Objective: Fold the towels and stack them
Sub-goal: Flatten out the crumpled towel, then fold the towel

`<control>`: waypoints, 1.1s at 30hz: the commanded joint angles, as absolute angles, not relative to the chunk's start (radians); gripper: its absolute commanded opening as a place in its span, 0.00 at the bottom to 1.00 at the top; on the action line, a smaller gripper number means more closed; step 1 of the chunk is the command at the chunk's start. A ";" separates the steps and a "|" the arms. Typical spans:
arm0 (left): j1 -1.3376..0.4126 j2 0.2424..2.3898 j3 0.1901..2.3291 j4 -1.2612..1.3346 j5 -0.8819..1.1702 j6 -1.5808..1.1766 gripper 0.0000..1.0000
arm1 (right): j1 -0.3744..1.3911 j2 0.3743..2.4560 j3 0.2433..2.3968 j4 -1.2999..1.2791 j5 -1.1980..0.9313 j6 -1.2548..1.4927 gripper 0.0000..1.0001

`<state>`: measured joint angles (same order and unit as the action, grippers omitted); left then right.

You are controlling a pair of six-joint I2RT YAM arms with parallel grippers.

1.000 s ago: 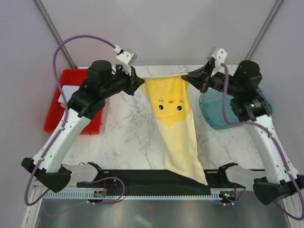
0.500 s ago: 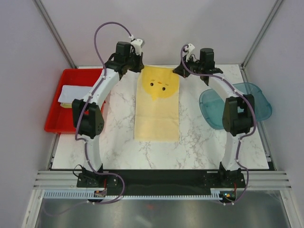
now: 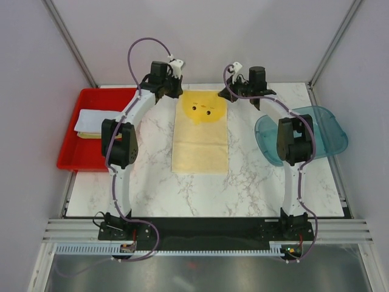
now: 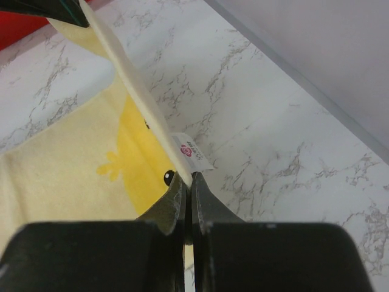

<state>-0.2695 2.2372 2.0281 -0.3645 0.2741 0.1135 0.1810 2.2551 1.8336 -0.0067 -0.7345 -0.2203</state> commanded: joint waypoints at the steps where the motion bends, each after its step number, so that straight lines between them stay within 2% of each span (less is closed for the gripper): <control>1: -0.261 2.097 1.904 -0.337 0.313 0.186 0.02 | 0.173 2.117 1.745 0.008 -0.745 -0.293 0.00; 6: -0.262 1.948 1.718 -0.348 0.341 0.189 0.02 | 0.175 1.984 1.620 -0.098 -0.762 -0.310 0.00; 10: -0.264 1.833 1.531 -0.342 0.373 0.187 0.02 | 0.186 1.896 1.507 -0.109 -0.836 -0.175 0.00; 14: -0.282 1.723 1.364 -0.341 0.370 0.163 0.02 | 0.276 1.760 1.327 -0.146 -0.720 -0.173 0.00; 22: -0.341 1.537 1.136 -0.345 0.287 0.175 0.02 | 0.299 1.554 1.054 -0.144 -0.678 -0.091 0.00; 29: -0.413 1.462 1.045 -0.394 0.236 0.138 0.02 | 0.365 1.480 0.908 -0.146 -0.641 -0.057 0.01; 33: -0.429 1.471 1.012 -0.419 0.227 0.120 0.02 | 0.394 1.488 0.855 -0.130 -0.617 -0.022 0.06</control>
